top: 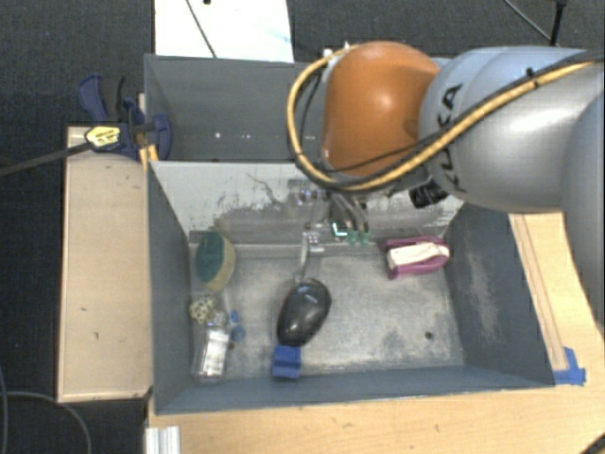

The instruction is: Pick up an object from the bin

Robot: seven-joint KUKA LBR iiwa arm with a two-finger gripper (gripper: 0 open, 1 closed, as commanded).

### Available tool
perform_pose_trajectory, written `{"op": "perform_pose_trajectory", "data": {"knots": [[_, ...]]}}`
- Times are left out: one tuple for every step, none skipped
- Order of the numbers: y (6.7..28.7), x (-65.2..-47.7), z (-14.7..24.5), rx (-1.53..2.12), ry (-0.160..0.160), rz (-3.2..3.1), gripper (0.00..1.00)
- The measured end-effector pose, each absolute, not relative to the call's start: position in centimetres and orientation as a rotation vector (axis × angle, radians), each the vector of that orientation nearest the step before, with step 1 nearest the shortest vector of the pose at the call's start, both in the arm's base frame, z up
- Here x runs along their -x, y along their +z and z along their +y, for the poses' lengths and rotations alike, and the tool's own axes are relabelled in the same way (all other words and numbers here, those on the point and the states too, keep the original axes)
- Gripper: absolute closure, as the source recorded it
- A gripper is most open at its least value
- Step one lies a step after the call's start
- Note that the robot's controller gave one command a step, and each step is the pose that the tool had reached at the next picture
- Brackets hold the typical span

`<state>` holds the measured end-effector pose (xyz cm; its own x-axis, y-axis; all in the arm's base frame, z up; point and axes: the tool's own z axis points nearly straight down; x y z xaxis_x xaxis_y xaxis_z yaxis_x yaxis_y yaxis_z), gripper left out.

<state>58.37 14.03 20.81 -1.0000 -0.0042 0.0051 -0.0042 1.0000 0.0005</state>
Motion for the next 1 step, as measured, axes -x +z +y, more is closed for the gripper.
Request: {"op": "perform_pose_trajectory", "data": {"knots": [[6.94,-52.28,11.98,-0.684,-0.002,-3.068,0.0]]}}
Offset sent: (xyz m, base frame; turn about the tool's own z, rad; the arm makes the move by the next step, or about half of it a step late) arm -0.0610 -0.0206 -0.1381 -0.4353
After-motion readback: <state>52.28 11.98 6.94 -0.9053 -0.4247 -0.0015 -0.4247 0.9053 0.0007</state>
